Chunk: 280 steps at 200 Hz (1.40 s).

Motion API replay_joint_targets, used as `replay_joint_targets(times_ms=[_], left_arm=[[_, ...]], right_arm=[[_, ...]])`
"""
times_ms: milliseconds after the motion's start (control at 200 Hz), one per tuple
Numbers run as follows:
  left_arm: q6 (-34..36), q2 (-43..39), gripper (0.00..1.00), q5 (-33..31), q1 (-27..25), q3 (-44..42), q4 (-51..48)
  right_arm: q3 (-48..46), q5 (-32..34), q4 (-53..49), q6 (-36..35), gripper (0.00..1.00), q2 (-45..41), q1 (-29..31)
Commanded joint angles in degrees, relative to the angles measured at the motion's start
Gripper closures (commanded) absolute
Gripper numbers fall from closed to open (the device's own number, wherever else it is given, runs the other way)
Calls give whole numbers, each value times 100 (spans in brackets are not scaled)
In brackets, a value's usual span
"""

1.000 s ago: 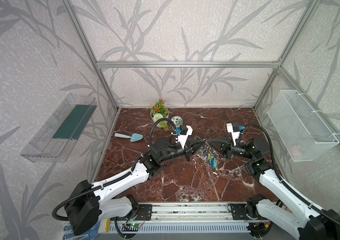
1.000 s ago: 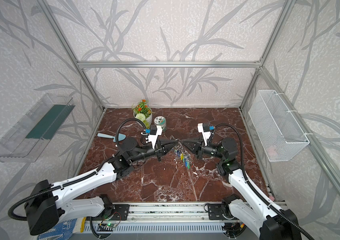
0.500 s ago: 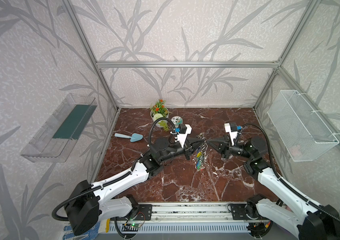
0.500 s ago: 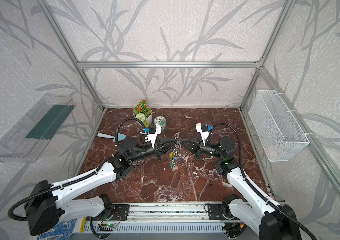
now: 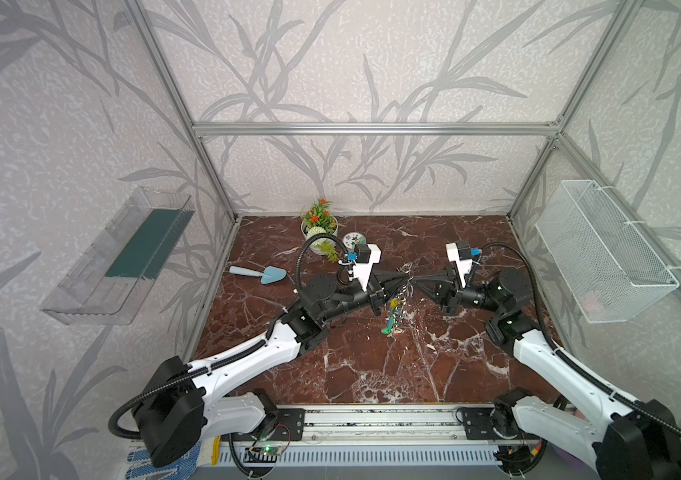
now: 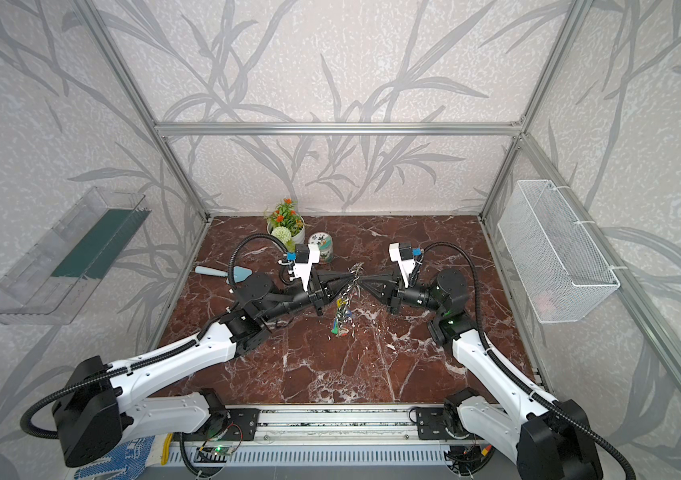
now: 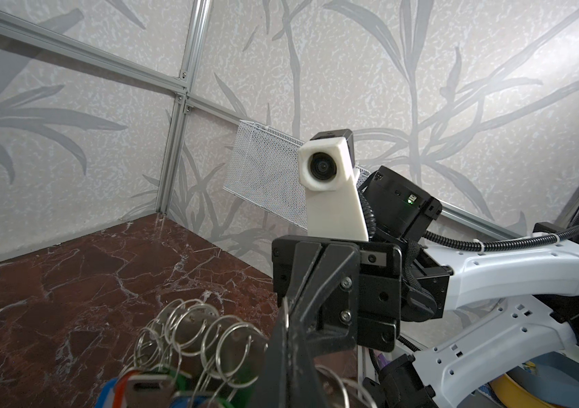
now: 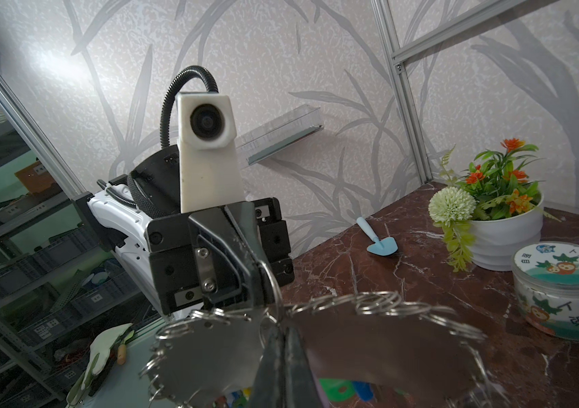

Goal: Put the keys on the keyring

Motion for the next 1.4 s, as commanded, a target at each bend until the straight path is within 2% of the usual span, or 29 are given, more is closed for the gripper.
replay_joint_targets(times_ms=[0,100,215,750,880,995,1200,1395], left_arm=[[-145,27,100,317,-131,335,1034],[-133,10,100,237,-133,267,1016],[-64,-92,100,116,-133,140,918],[79,-437,100,-20,-120,-125,699],[57,-476,100,-44,-126,-172,716],[42,-482,100,4,-127,-172,745],[26,-465,100,22,-120,-181,777],[49,-472,100,16,-125,-181,759]], right_arm=[[102,-240,-162,-98,98,97,217],[92,-142,-303,-173,87,-5,216],[92,96,-647,-355,79,-234,191],[152,876,-1673,-445,68,-1026,-414],[282,738,-1517,-274,61,-1047,-416],[323,439,-941,120,58,-888,-354],[400,331,-689,148,58,-630,38],[387,274,-630,129,65,-508,170]])
